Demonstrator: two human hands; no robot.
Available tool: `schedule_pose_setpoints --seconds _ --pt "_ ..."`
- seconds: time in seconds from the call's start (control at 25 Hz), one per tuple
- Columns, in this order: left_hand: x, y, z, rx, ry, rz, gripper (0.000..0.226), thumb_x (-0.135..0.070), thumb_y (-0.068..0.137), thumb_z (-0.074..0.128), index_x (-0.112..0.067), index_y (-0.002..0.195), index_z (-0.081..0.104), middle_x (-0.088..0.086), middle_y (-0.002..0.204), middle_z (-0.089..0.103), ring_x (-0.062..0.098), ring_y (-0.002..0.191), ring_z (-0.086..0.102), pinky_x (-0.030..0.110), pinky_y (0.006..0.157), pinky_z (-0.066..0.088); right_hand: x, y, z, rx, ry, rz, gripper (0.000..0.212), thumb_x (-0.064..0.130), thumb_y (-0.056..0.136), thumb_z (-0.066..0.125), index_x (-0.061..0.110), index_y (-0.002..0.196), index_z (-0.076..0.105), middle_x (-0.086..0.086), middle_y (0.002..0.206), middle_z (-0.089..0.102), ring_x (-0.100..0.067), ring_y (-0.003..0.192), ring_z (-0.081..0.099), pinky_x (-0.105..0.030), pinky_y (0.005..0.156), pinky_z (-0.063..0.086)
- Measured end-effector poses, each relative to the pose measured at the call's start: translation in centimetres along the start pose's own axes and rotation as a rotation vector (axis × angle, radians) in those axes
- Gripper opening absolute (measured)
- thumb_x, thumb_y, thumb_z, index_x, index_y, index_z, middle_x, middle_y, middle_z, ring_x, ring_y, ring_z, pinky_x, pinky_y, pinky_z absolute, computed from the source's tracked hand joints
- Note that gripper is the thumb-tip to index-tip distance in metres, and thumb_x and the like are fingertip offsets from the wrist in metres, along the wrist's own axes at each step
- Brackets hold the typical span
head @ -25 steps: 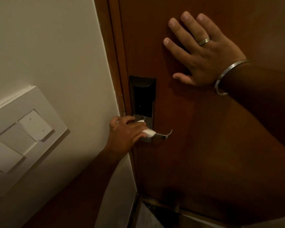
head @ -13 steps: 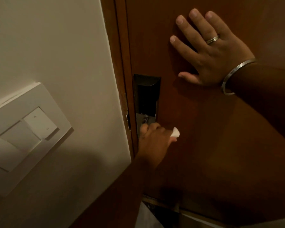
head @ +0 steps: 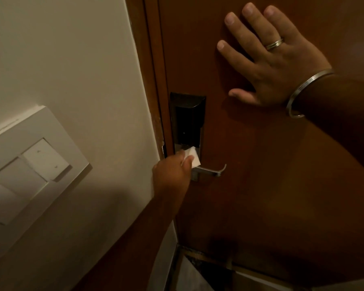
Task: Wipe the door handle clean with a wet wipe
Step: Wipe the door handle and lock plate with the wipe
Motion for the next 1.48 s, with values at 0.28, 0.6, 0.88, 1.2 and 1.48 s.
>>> schedule_pose_setpoints --seconds 0.28,0.6,0.88,1.2,1.48 --pt "-0.2 3.7 0.3 0.129 -0.273 -0.563 0.024 -0.023 0.077 0.076 -0.007 0.092 0.067 0.008 0.084 0.070 0.021 0.071 0.068 0.035 0.066 0.059 0.0 0.0 0.0 0.008 0.018 0.002 0.084 0.064 0.100 0.022 0.009 0.162 0.013 -0.025 0.167 0.003 -0.046 0.153 0.007 -0.052 0.122 -0.004" --pt "-0.5 4.4 0.2 0.157 -0.157 -0.576 0.019 -0.016 0.076 0.075 -0.007 0.090 0.065 0.009 0.083 0.067 0.024 0.072 0.066 0.032 0.057 0.055 0.0 -0.1 0.2 -0.005 0.002 -0.003 0.084 0.064 0.100 0.022 0.008 0.162 0.013 -0.026 0.167 0.004 -0.046 0.153 0.009 -0.053 0.123 0.000" --pt "-0.5 2.5 0.3 0.139 -0.277 -0.478 0.019 -0.025 0.088 0.063 -0.007 0.090 0.067 0.004 0.073 0.065 0.017 0.064 0.064 0.027 0.053 0.049 0.0 0.0 0.2 -0.039 -0.044 -0.012 0.082 0.061 0.101 0.024 0.005 0.161 0.018 -0.028 0.165 0.012 -0.047 0.151 0.016 -0.056 0.123 0.012" --pt "-1.2 -1.1 1.2 0.044 0.426 0.151 0.053 -0.050 0.094 0.038 -0.015 0.135 0.036 0.011 0.118 0.049 0.025 0.102 0.045 0.037 0.083 0.041 0.0 0.0 0.0 -0.041 -0.042 -0.013 0.082 0.062 0.101 0.023 0.005 0.162 0.018 -0.027 0.165 0.011 -0.047 0.152 0.015 -0.055 0.123 0.008" --pt "1.4 -1.9 -0.1 0.117 0.282 0.402 0.055 -0.043 0.089 0.056 -0.009 0.131 0.047 0.012 0.133 0.055 0.026 0.120 0.052 0.042 0.098 0.042 0.1 0.1 0.2 -0.021 -0.031 -0.011 0.084 0.064 0.101 0.022 0.007 0.162 0.017 -0.027 0.166 0.009 -0.047 0.152 0.013 -0.056 0.123 0.008"
Point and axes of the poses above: each hand's wrist, its own y-axis towards the middle knuckle, its own z-axis out of the palm, x = y × z, the point moved 3 cm from there along y, towards the middle knuckle
